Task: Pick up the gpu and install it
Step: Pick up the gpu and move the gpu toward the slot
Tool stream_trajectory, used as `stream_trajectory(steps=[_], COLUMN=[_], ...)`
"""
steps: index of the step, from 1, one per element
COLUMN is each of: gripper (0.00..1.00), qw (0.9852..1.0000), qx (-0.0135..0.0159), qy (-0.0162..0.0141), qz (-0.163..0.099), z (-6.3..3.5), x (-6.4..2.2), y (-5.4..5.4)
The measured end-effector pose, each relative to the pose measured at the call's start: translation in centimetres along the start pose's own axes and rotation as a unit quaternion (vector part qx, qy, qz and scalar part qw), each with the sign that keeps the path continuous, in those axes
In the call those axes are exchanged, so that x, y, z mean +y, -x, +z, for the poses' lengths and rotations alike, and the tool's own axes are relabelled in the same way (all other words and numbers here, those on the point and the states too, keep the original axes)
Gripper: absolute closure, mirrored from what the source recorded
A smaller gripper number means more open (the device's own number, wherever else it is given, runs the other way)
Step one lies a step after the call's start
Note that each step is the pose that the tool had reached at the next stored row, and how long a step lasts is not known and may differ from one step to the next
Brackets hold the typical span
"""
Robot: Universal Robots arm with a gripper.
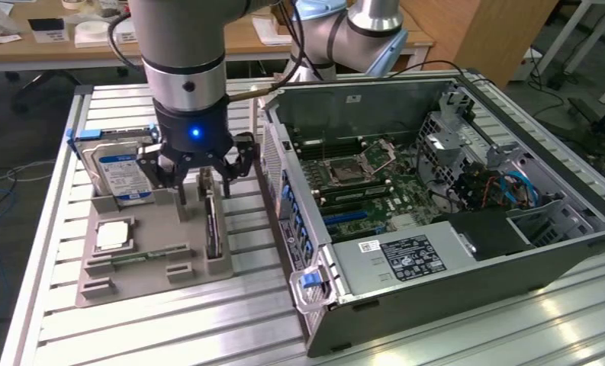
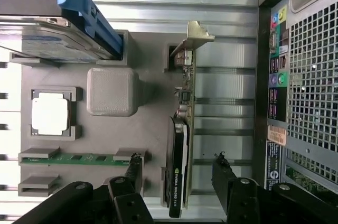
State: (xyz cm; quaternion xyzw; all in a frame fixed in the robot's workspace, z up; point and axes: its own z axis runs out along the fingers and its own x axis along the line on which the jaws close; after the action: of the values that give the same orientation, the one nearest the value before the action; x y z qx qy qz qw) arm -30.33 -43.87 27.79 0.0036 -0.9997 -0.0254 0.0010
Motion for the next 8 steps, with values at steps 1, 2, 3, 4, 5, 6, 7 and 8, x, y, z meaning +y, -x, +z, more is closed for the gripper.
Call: stream_trajectory(steps=[1,2,3,4,5,6,7,8], gripper=[0.35,0.35,0.35,0.35,0.35,0.35,0.35,0.35], qw=[1.0,1.0,1.0,1.0,1.0,1.0,1.0,1.0], qx=[0.0001,0.0,0.0001,0.0,0.0,0.0001,0.0001,0.0001], qy=[0.0,0.0001,0.0,0.0001,0.0,0.0,0.0,0.0], qz=[0.0,0.0,0.0,0.0,0.0,0.0,0.0,0.0], z=[0.17,0.37,0.54,0.71,0.89,1.06,1.24,1.43], x=[-0.09,-0.19,-0.29,-0.37,-0.43,-0.48,-0.49,-0.5], y=[0.0,0.0,0.0,0.0,0.0,0.0,0.0,0.1])
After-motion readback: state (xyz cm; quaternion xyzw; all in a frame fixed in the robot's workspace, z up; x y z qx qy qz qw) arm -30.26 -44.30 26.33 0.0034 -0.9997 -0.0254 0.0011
